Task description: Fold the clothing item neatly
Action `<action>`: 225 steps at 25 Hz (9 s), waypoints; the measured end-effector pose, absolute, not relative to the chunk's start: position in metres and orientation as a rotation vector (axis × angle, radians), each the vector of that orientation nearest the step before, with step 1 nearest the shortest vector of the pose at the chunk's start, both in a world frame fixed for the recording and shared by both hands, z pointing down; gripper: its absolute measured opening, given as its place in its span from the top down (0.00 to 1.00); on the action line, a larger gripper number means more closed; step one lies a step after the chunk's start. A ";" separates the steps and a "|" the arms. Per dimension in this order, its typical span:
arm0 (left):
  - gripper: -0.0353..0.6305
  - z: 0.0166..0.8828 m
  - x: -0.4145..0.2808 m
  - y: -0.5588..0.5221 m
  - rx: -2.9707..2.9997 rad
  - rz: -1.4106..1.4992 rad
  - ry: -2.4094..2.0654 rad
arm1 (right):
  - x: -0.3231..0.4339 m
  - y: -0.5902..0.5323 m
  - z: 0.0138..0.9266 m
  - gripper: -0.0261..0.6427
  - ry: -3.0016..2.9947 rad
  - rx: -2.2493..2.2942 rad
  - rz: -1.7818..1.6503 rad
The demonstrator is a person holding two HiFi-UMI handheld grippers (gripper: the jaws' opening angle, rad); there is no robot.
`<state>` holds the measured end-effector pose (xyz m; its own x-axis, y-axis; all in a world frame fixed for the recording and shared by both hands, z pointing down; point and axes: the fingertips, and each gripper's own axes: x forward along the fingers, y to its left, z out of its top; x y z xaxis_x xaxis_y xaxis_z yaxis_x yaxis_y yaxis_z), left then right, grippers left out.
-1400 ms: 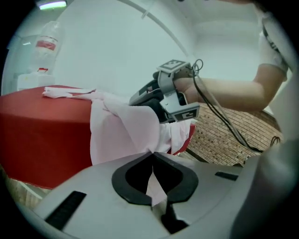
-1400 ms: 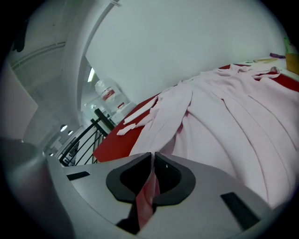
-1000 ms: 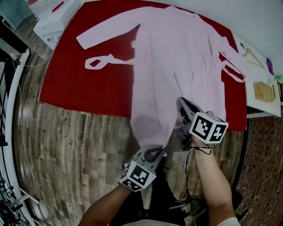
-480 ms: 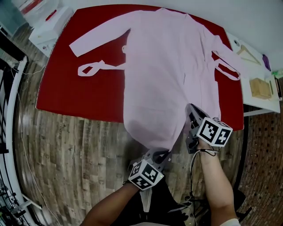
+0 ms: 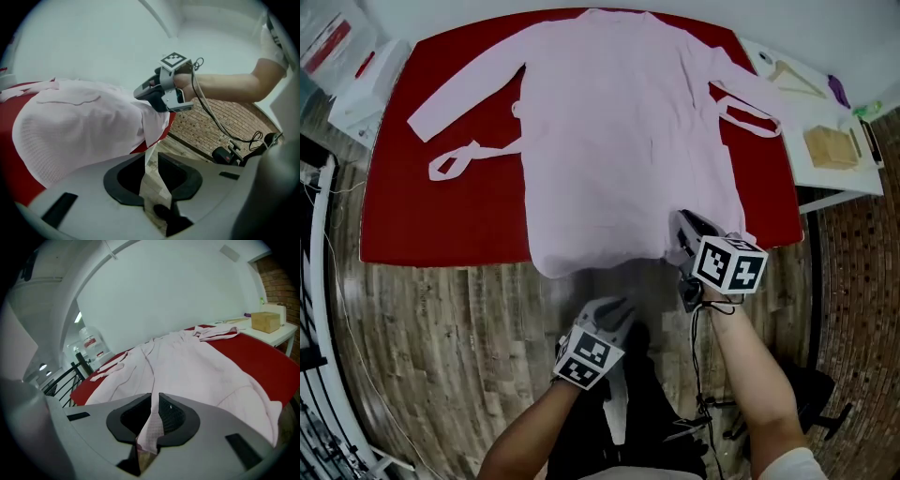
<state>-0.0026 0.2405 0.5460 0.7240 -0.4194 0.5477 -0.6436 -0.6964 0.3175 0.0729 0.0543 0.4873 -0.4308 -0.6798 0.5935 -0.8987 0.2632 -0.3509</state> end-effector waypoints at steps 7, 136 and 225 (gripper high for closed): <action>0.85 0.534 -0.004 0.229 2.421 0.578 -0.802 | 0.106 0.092 0.477 0.92 -2.217 1.518 0.936; 0.92 0.457 0.166 0.214 3.134 1.151 -0.392 | 0.246 0.198 0.502 0.91 -2.191 1.802 0.658; 0.80 0.486 0.031 -0.136 2.505 1.026 -1.015 | 0.146 -0.209 0.479 0.83 -2.123 1.150 0.365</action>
<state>0.0305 -0.1363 0.4858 0.5095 -0.5108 0.6925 -0.6869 -0.7261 -0.0302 0.1458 -0.2094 0.4789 -0.3735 -0.6263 0.6843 -0.8191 0.5690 0.0738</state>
